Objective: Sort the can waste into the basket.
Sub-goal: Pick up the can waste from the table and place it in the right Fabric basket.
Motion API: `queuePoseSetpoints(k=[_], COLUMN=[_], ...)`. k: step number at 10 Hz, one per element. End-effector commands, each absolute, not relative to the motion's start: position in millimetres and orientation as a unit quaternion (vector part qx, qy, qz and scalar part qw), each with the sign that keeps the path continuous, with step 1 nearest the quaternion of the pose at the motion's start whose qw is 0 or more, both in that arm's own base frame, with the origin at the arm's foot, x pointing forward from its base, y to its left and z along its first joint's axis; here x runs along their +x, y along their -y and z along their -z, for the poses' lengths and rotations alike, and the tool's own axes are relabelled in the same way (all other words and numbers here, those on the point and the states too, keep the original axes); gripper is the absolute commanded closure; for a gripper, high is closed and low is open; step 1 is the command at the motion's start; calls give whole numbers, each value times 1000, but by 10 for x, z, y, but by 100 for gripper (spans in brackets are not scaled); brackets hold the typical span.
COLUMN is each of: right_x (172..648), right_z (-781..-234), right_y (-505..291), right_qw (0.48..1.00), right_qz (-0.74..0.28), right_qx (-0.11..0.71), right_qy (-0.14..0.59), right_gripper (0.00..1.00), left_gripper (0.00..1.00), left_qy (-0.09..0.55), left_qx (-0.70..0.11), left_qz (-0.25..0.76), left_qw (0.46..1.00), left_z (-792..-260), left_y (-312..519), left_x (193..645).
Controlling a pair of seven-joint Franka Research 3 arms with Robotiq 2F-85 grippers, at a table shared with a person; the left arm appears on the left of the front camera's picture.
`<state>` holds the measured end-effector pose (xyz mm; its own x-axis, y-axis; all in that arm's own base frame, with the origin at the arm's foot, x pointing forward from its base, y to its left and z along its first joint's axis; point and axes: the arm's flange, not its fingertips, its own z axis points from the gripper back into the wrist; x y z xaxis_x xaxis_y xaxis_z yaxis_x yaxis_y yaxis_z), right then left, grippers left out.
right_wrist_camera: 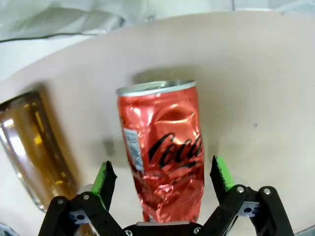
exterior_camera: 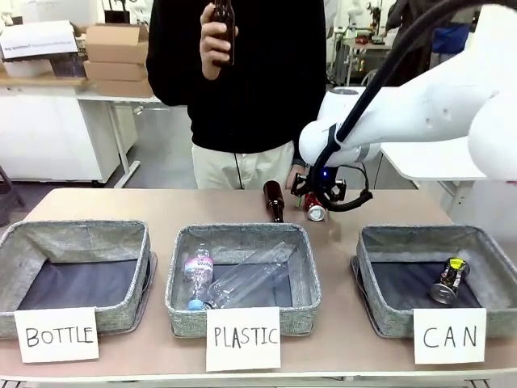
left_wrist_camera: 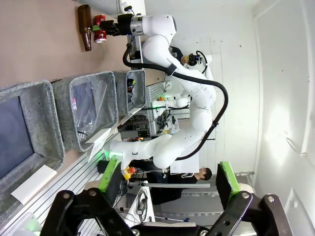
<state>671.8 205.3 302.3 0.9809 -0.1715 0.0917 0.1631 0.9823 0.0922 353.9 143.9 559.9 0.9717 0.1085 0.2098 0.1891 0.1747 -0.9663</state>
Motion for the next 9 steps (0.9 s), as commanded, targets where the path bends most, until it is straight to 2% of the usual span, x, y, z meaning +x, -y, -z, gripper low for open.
queuePoseSetpoints(k=[1, 3, 4, 5, 6, 7, 8, 9], right_x=[6792, 6772, 6776, 6770, 6766, 6766, 6764, 6765], right_z=[-3051, -3072, -3085, -3094, -3098, -3105, -3107, -3104], right_y=[-2036, -2013, -1999, -1984, -1974, -1963, -1960, -1959], right_qw=[995, 994, 994, 994, 994, 994, 994, 994], right_qz=[77, 83, 81, 82, 82, 84, 82, 81], right_qx=[50, 46, 45, 48, 50, 54, 54, 56], right_qy=[48, 52, 50, 47, 45, 43, 41, 41], right_gripper=[0, 0, 60, 60, 100, 65, 100, 100], left_gripper=[0, 0, 0, 0, 0, 0, 0, 0], left_qy=[110, 110, 110, 110, 110, 110, 110, 110], left_qx=[-643, -643, -643, -643, -643, -643, -643, -643], left_qz=[27, 27, 27, 27, 27, 27, 27, 27], left_qw=[758, 758, 758, 758, 758, 758, 758, 758], left_z=[-5625, -5625, -5625, -5625, -5625, -5625, -5625, -5625], left_y=[-1437, -1437, -1437, -1437, -1437, -1437, -1437, -1437], left_x=[3502, 3502, 3502, 3502, 3502, 3502, 3502, 3502])
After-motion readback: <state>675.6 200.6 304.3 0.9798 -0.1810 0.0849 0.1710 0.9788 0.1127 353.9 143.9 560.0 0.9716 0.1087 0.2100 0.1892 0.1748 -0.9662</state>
